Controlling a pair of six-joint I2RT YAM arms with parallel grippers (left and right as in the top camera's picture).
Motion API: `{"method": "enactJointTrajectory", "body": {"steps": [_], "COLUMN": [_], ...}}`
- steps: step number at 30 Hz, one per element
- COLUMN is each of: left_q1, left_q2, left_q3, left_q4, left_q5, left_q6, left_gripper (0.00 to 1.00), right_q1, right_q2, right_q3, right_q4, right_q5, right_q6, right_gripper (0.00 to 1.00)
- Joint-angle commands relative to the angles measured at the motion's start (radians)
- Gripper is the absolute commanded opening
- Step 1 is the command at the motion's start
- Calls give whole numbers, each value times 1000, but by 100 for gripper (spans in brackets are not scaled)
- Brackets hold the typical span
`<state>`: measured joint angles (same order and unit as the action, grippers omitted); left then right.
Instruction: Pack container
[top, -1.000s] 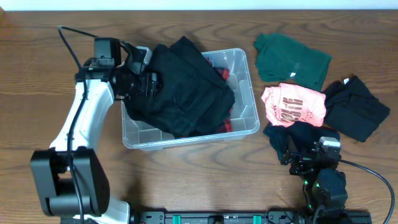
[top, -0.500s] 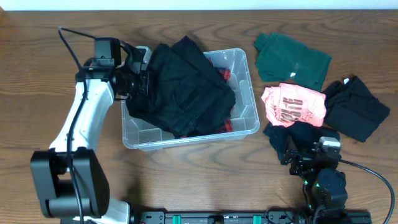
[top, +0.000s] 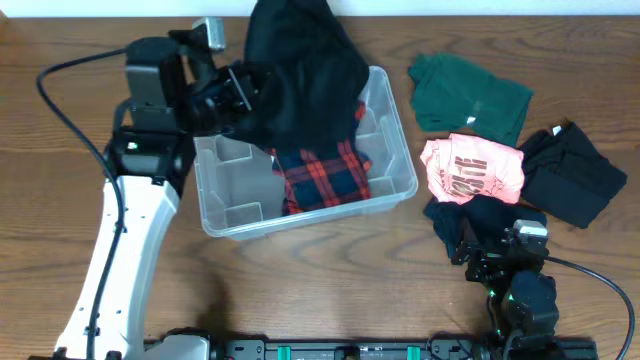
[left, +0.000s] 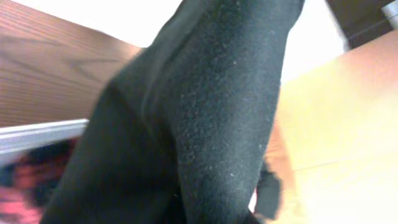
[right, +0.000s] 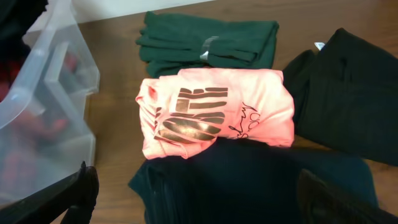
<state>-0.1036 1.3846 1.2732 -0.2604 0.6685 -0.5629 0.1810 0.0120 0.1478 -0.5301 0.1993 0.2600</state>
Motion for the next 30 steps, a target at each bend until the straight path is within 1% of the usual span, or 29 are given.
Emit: {"method": "enactJointTrajectory", "body": {"steps": [1, 2, 8, 12, 19, 23, 27, 30], "left_q1": [-68, -96, -251, -322, -348, -348, -348, -347], "left_q2": [-21, -21, -21, -21, -21, -21, -21, -21], "left_q3": [51, 51, 51, 51, 46, 14, -12, -13], "left_q4": [67, 74, 134, 104, -149, -228, -343, -447], "left_q5": [10, -19, -155, -204, -387, -465, -552, -630], "left_q6": [-200, -222, -248, -255, -254, -256, -333, -344], "left_gripper": [6, 6, 6, 6, 6, 6, 6, 6], "right_q1": [7, 7, 7, 7, 7, 7, 7, 7], "right_q2": [-5, -5, -5, -5, -5, -5, -5, -5], "right_q3": [-3, -3, -3, -3, -3, -3, -3, -3], "right_q4": [0, 0, 0, 0, 0, 0, 0, 0], "right_q5": [6, 6, 6, 6, 6, 6, 6, 6], "right_q6": [13, 13, 13, 13, 13, 13, 13, 13], "right_gripper": [99, 99, 99, 99, 99, 99, 99, 99]}}
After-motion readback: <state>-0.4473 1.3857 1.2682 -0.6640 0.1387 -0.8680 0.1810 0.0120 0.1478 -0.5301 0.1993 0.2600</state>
